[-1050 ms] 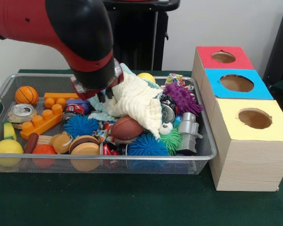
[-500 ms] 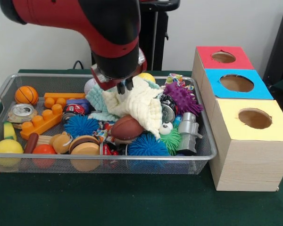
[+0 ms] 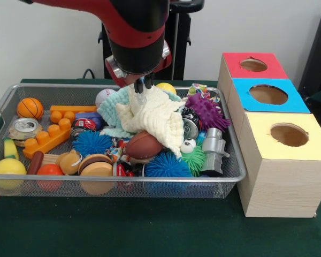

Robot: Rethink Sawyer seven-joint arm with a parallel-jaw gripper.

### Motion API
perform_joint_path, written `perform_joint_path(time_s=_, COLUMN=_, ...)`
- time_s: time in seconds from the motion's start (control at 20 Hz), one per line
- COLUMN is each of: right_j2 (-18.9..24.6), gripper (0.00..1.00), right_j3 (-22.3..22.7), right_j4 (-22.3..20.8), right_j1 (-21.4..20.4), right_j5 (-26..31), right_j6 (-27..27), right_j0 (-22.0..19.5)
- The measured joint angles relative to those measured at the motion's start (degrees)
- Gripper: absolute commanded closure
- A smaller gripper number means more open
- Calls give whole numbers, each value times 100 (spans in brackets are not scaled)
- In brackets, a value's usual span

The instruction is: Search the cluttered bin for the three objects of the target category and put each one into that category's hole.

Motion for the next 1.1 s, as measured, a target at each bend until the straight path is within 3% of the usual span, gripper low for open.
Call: perform_joint_path(time_s=1.1, right_j2=-559, gripper=100, right_j3=-440, right_j4=331, right_j1=-162, right_j5=371, right_j6=722, right_j0=576)
